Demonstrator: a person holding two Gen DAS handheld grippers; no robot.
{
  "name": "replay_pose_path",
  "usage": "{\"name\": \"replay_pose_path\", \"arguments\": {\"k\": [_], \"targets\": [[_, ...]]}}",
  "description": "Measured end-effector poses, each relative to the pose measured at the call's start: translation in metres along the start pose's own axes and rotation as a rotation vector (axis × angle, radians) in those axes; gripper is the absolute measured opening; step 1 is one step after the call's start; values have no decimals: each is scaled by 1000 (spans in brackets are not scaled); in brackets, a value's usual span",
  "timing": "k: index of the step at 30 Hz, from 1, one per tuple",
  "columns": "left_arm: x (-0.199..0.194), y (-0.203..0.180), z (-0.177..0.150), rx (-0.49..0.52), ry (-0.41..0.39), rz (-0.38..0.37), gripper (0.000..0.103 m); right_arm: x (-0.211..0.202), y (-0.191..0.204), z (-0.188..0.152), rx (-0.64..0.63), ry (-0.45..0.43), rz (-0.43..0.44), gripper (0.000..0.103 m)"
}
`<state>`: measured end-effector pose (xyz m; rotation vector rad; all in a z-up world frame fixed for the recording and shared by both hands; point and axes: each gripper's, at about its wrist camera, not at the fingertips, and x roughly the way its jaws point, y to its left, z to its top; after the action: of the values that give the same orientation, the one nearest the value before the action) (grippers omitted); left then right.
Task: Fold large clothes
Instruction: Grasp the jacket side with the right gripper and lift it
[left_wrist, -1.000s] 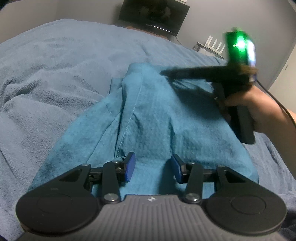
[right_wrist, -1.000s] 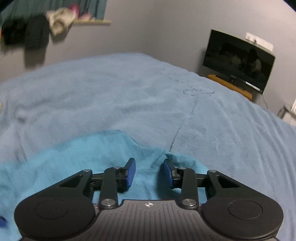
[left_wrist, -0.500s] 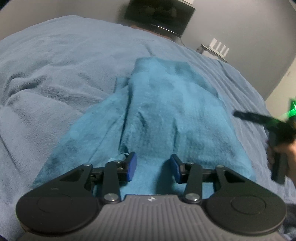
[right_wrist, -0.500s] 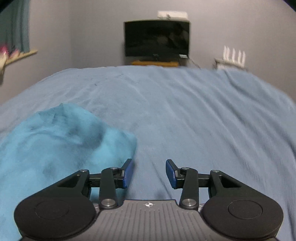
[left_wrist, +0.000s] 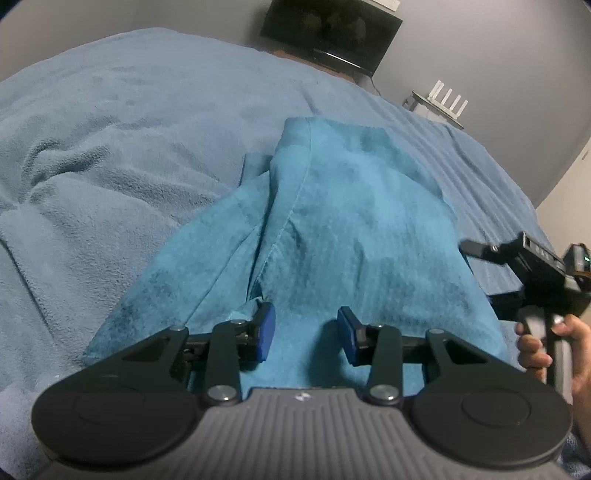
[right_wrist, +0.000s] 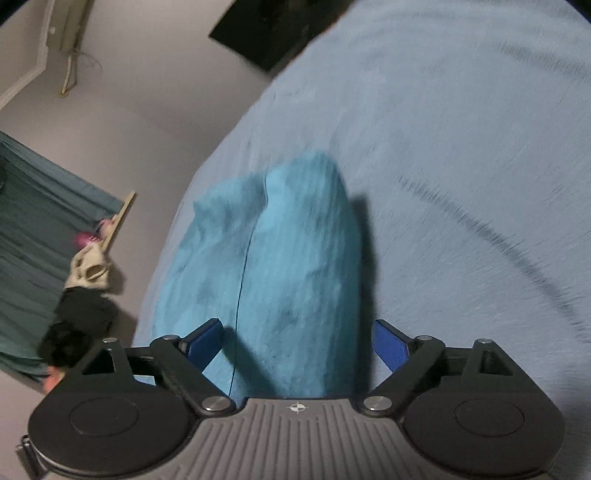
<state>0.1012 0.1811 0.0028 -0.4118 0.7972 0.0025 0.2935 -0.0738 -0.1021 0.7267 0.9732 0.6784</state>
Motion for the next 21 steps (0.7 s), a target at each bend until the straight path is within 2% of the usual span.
{"name": "replay_pose_path", "arguments": {"k": [2,8,13,16,18,21], "targets": [[3,-1,1,10,4,-2,39,18,-7,5,45,21,69,99],[13,5,5,8,15,-40,39,72,-25,30,116,57,196,103],[25,12,7,-8,20,-69,39,105,-34,57,130,92,235,103],[29,14,8,-14,22,-71,39,110,-27,63,81,75,193,89],[30,12,8,-9,19,-67,39,99,-14,59,16,24,158,74],[29,1,8,25,-4,-53,39,69,10,50,-35,-55,130,66]]}}
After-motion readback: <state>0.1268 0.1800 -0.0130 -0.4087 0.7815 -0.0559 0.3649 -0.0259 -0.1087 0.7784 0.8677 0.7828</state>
